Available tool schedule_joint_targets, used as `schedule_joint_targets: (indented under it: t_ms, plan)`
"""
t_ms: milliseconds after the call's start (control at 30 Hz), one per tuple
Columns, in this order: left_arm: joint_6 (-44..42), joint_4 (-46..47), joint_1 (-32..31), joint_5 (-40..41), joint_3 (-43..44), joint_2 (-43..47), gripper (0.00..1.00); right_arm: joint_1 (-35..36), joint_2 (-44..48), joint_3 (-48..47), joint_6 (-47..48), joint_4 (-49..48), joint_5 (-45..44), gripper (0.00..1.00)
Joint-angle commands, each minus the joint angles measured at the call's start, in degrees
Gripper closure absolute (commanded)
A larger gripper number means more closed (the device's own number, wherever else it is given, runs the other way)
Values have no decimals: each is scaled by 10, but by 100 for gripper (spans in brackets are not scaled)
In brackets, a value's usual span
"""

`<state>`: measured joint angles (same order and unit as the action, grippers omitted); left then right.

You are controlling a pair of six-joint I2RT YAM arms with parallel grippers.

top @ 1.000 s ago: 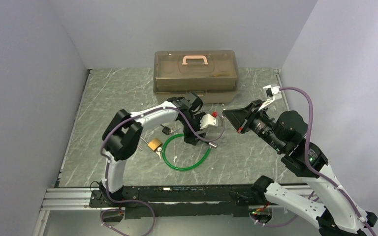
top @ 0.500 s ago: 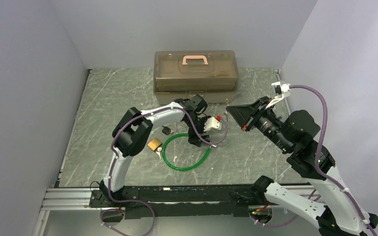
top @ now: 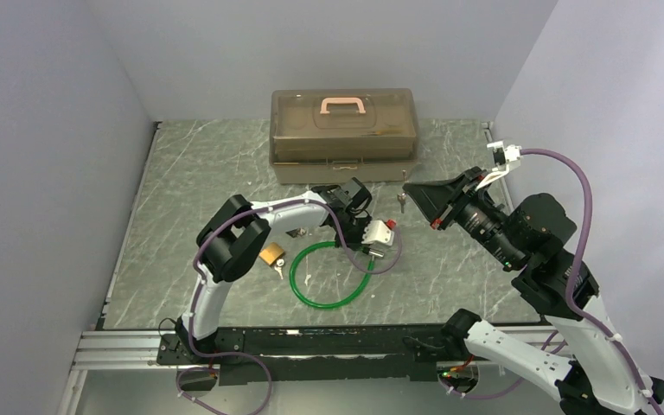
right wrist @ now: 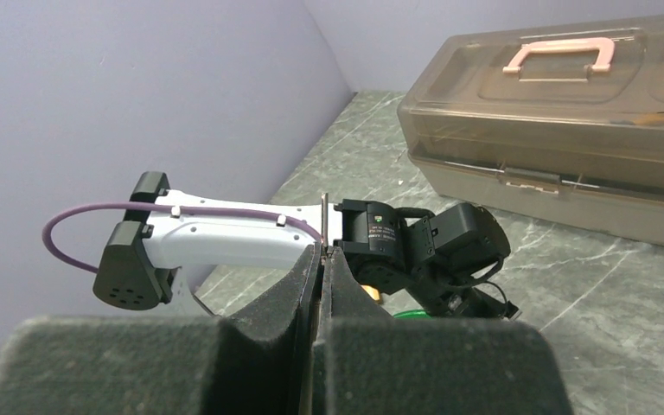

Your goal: Unlock with the key

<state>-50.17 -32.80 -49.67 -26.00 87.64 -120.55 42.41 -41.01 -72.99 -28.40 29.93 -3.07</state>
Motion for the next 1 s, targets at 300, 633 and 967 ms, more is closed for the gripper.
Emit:
schedule_joint_targets:
  t_ms: [300, 633, 967]
  plan:
    - [25, -134, -36, 62, 45, 216, 100, 0, -12, -34, 33, -9, -17, 100]
    - [-92, -321, -35, 146, -44, 511, 100, 0, -89, -73, 43, 8, 98, 100]
    - [-151, -433, -15, 193, -40, 712, 100, 51, -273, -148, 95, 16, 261, 100]
